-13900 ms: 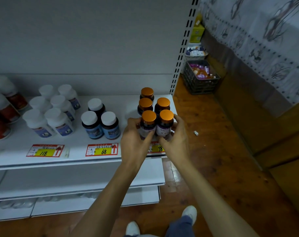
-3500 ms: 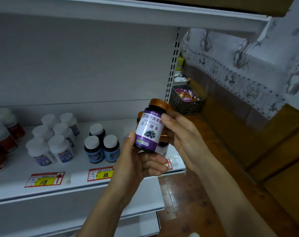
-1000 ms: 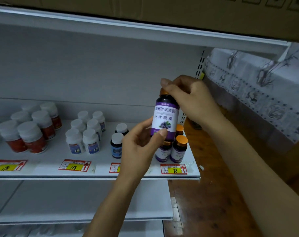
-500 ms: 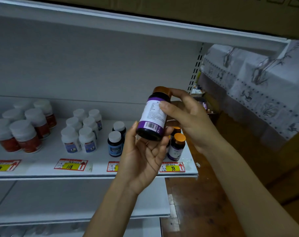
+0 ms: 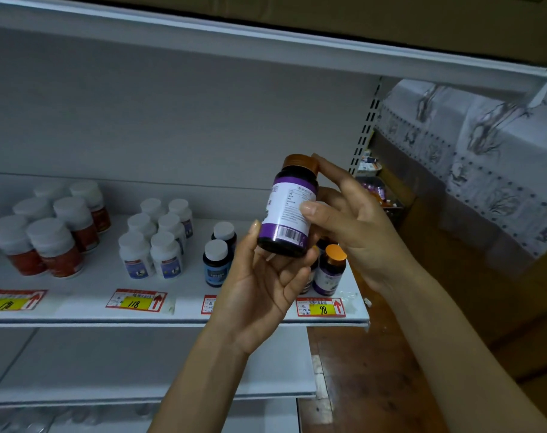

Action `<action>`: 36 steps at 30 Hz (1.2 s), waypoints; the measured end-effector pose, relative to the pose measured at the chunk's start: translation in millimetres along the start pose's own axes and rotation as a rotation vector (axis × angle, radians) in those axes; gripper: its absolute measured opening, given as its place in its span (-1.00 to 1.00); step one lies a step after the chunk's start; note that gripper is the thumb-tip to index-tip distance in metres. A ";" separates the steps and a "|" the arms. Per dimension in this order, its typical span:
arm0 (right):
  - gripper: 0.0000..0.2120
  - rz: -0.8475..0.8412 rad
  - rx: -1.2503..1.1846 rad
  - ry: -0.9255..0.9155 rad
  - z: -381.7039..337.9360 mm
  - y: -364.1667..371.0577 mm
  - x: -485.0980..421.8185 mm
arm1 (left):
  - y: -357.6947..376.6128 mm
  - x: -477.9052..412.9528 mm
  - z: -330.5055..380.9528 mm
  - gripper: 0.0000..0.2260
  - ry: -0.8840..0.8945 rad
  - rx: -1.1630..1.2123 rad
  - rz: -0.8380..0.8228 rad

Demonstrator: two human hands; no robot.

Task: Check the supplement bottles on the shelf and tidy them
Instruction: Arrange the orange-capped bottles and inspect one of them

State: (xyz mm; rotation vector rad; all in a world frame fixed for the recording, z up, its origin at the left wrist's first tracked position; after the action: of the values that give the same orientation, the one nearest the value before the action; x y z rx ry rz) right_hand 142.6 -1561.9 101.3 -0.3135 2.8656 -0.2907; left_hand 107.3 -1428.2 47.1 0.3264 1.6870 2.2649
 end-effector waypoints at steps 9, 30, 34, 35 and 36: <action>-0.43 -0.029 -0.250 0.010 8.4 -1.5 -4.1 | 11.3 2.4 2.8 -0.72 0.352 -0.484 0.058; -0.35 -0.142 -0.318 -0.006 27.6 -11.0 -9.2 | -8.5 3.7 -9.0 -0.59 0.259 -0.746 0.065; -0.48 -0.193 -0.158 -0.002 26.4 -23.4 -10.5 | -17.8 -2.2 -2.6 -0.55 0.511 -0.974 0.114; -0.49 -0.205 -0.121 -0.004 25.9 -25.8 -10.6 | -20.1 -4.4 -0.4 -0.54 0.545 -0.989 0.119; -0.49 -0.212 -0.081 -0.009 26.2 -27.8 -11.1 | -21.6 -6.5 1.7 -0.53 0.568 -0.989 0.122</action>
State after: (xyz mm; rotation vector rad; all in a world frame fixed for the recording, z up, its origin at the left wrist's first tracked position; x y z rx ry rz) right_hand 165.1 -1590.4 84.9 -0.6349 2.8420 -0.2103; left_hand 116.1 -1423.3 26.9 -0.4855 0.5044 3.1138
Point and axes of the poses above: each hand's wrist, its own x-axis away from the middle knuckle, its own y-axis out of the palm, z = x × y, the point moved 1 cm from there along -x, towards the middle knuckle, and after that the axes turned 12 degrees about x, right-handed, at the moved point
